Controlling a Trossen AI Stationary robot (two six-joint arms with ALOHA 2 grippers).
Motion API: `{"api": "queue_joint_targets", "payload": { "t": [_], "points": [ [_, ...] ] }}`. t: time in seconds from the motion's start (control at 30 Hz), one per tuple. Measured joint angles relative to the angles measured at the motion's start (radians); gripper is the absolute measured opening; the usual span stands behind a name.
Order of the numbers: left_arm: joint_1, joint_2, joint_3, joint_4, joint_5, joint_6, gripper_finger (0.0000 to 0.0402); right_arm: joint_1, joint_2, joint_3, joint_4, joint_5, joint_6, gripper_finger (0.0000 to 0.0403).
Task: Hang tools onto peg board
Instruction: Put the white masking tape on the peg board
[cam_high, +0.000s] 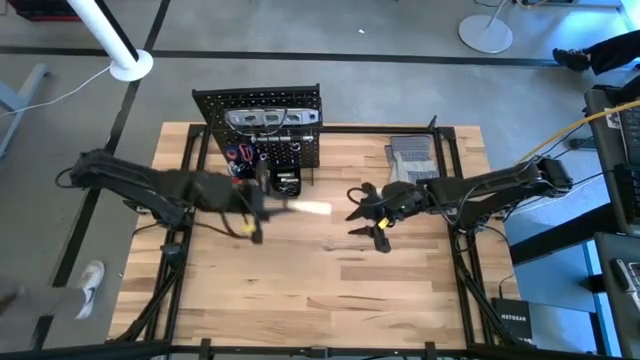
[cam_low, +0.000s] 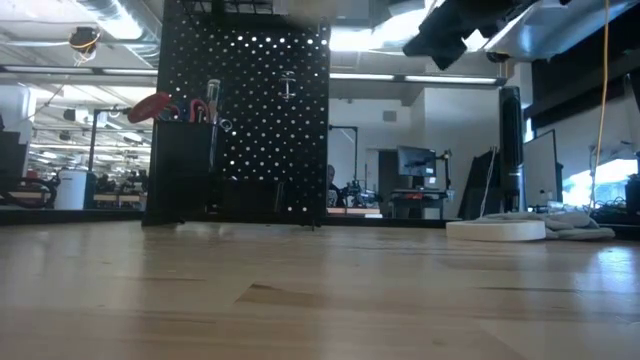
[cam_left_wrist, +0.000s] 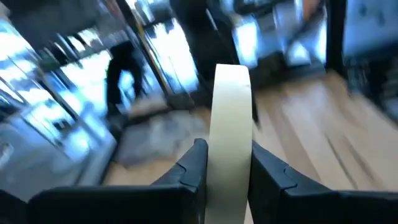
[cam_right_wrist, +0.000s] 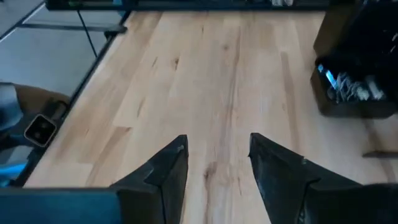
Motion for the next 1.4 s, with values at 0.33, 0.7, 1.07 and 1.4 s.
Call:
{"api": "queue_joint_targets", "payload": {
  "t": [0.33, 0.7, 1.07, 1.4],
  "points": [
    [0.163, -0.043, 0.404, 0.013, -0.03, 0.236, 0.0062, 0.001, 0.03, -0.034, 0.062, 0.056, -0.01, 0.0172],
    [0.491, -0.023, 0.463, -0.089, 0.2, 0.098, 0.0062, 0.001, 0.057, -0.037, 0.145, 0.049, -0.011, 0.0172],
    [0.644, 0.023, 0.462, -0.122, 0.324, -0.155, 0.0062, 0.001, 0.057, -0.037, 0.146, 0.048, -0.003, 0.0172],
    [0.664, 0.021, 0.462, -0.129, 0.423, -0.301, 0.0062, 0.001, 0.057, -0.037, 0.145, 0.048, -0.007, 0.0172]
  ]
}}
